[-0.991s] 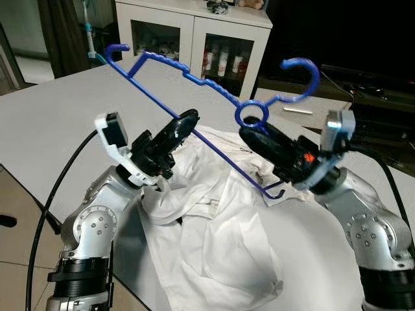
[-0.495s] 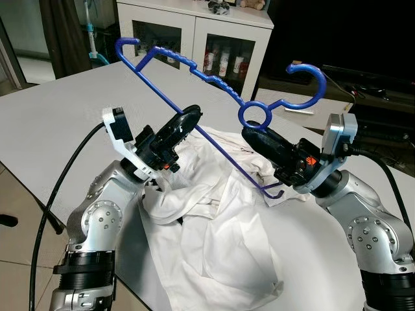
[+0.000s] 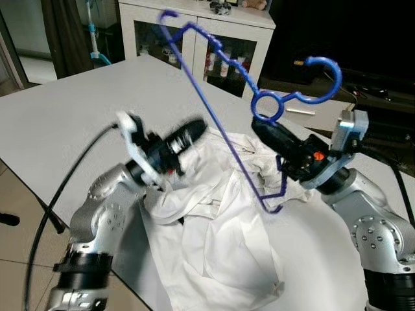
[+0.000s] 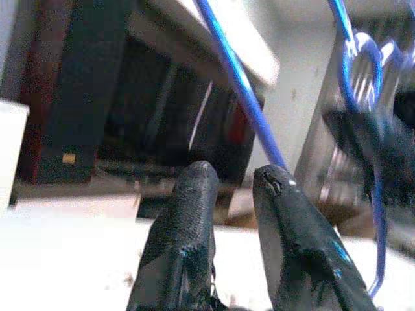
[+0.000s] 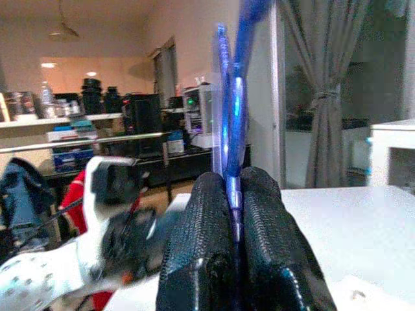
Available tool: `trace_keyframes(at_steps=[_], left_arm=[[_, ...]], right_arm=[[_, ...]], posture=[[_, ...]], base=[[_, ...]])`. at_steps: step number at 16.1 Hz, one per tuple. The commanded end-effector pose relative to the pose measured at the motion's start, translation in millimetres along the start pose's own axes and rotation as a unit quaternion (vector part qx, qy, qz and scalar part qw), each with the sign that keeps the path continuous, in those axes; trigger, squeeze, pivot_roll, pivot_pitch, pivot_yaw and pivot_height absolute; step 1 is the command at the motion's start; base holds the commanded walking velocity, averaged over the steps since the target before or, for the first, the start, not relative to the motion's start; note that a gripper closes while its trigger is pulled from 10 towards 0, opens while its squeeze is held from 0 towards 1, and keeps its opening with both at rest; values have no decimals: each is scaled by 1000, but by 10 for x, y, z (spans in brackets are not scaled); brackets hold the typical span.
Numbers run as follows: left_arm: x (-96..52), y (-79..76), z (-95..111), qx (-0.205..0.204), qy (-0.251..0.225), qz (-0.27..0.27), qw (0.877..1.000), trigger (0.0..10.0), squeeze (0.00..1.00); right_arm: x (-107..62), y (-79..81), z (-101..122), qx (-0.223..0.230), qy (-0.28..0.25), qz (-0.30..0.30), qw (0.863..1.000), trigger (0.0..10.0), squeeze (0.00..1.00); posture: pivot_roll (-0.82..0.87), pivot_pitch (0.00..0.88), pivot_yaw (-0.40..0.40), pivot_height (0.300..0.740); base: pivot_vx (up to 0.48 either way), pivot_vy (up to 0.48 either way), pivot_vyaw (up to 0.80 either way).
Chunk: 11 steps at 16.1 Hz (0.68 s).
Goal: Hang hanger
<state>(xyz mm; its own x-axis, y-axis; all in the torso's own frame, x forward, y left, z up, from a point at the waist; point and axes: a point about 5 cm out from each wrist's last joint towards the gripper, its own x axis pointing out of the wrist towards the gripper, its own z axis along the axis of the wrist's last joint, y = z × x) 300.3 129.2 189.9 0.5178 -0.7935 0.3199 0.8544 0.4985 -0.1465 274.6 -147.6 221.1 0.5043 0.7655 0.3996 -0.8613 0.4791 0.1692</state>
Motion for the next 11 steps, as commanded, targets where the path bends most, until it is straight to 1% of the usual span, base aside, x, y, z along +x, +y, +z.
trace_keyframes(at_steps=[1,2,3,4,5,6,7,8,9,11], left_arm=[[54,-19,-12,27,14,3,1000,10000,1000],[65,81,15,53,11,50,997,10000,1000],[66,190,55,77,6,96,992,10000,1000],[53,253,101,98,0,119,988,10000,0],[45,277,129,106,-5,130,986,10000,0],[0,361,233,113,-21,167,979,10000,0],[-9,371,247,113,-22,171,978,10000,0],[-45,393,282,109,-23,176,978,10000,0],[-75,411,308,111,-25,181,977,10000,0],[-86,411,321,120,-28,186,975,10000,0]], right_arm=[[-42,-70,65,-22,-7,-31,999,0,0],[-44,-86,75,-26,-11,-40,999,0,0],[-41,-87,81,-28,-13,-43,999,0,0],[-37,-91,86,-31,-15,-49,998,0,0],[-36,-96,91,-34,-16,-55,998,0,0],[-50,-148,131,-46,-27,-94,994,0,0],[-54,-157,140,-48,-29,-101,993,0,0],[-77,-214,208,-43,-55,-143,987,0,0],[-102,-231,245,-47,-69,-176,981,0,0],[-138,-191,236,-56,-70,-205,975,0,0]], posture=[[7,8,-84,740],[7,8,-84,740],[7,8,-84,740],[6,8,-83,740],[6,9,-84,740],[4,9,-82,740],[4,9,-82,740],[0,10,-83,740],[-2,11,-84,740],[-7,11,-80,740]], base=[[0,0,0],[0,0,0],[0,0,0],[0,0,0],[0,0,0],[0,0,0],[0,0,0],[0,0,0],[0,0,0],[0,0,0]])
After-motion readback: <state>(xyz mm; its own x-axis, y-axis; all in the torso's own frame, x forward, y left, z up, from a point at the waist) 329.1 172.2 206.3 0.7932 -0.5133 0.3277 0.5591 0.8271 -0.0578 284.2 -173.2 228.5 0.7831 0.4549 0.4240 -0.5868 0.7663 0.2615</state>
